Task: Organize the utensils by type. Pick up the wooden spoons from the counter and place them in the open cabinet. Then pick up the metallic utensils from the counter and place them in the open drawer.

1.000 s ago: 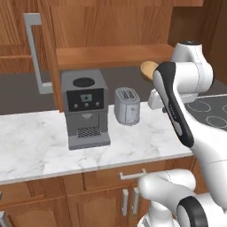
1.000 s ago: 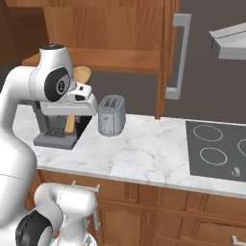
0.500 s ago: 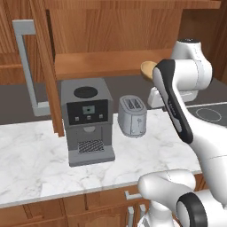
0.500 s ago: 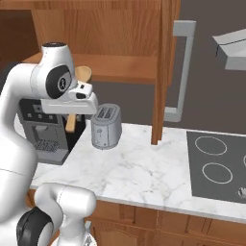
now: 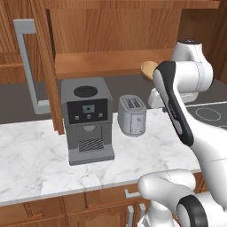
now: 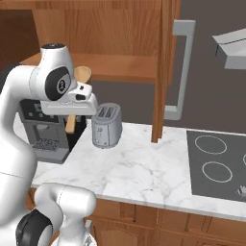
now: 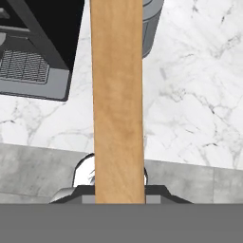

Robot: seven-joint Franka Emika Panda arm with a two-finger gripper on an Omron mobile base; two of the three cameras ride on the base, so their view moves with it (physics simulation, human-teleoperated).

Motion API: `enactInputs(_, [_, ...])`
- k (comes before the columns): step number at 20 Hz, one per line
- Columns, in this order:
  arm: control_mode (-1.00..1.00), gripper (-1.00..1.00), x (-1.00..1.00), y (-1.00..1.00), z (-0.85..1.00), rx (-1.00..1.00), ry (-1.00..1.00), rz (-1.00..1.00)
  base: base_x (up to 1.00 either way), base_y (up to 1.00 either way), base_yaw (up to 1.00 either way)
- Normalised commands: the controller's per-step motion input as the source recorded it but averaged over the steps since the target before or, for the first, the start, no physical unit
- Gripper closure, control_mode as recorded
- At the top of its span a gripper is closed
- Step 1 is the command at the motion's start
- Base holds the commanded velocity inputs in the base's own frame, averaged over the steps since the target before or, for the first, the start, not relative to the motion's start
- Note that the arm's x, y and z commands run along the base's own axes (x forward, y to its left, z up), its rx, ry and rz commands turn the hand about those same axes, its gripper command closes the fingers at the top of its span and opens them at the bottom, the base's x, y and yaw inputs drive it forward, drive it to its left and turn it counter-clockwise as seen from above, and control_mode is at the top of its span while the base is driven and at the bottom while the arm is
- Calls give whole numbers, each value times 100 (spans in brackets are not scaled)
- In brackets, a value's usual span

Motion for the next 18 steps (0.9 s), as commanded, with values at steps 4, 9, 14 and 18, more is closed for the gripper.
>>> enactInputs(4, [100,100,0,0,0,0,0,0,5,0,0])
enactInputs(9, [-100,100,5,0,6,0,-1,5,4,0,0])
enactInputs(14, [-100,100,20,1,21,-2,-1,14,0,0,0])
enactInputs(18, [-100,100,31,3,18,-5,0,13,0,0,0])
